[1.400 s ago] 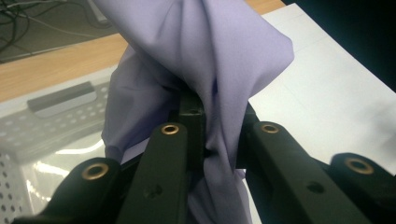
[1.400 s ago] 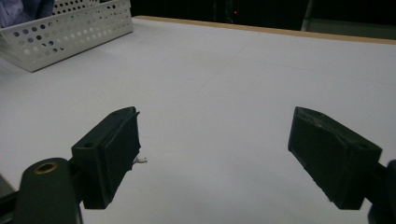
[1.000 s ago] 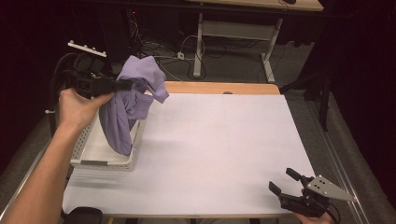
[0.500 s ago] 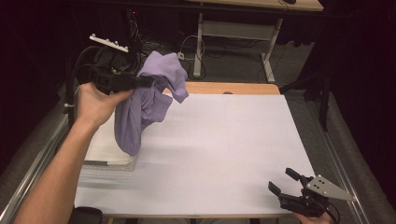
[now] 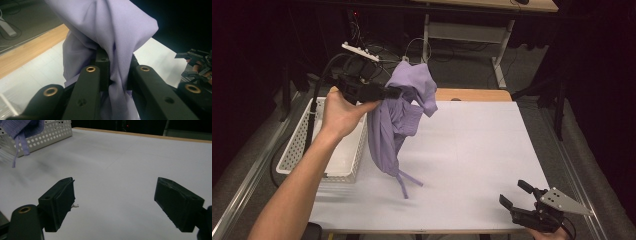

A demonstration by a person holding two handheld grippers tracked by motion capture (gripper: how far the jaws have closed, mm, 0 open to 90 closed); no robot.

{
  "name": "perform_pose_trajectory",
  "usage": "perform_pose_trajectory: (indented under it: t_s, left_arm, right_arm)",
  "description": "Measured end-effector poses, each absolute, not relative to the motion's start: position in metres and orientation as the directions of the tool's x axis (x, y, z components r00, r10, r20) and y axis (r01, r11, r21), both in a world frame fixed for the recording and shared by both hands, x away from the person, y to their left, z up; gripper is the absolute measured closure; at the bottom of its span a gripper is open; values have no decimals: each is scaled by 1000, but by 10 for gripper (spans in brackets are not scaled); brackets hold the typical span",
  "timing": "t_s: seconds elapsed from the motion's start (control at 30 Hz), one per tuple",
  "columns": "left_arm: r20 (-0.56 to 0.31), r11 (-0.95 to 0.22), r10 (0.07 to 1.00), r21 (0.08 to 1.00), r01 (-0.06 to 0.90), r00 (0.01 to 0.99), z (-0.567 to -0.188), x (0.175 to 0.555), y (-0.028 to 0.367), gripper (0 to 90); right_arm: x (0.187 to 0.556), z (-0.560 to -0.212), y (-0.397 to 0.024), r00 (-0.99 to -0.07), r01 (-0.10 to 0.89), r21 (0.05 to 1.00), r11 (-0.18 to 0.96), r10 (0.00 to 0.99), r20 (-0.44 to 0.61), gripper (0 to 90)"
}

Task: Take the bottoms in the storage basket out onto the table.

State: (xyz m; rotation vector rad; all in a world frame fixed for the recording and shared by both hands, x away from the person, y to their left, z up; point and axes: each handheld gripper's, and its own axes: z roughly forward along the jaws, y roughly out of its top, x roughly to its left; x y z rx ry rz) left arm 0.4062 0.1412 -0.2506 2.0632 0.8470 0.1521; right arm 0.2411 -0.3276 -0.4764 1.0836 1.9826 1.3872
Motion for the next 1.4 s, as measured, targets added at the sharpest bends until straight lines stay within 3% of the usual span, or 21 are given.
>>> perform_pose_trajectory:
  t_s: [0.7,1.4]
  left_arm:
    - [-199,-392,591,776,494,782,-270,418,108,786]
    - [-192,-381,625,771,511,756,-290,442,91,788]
  right_arm:
    - [241,-477,-328,-570,332,928,169,820,55,174]
    - [242,-477,-328,-571,333,928,169,819,55,175]
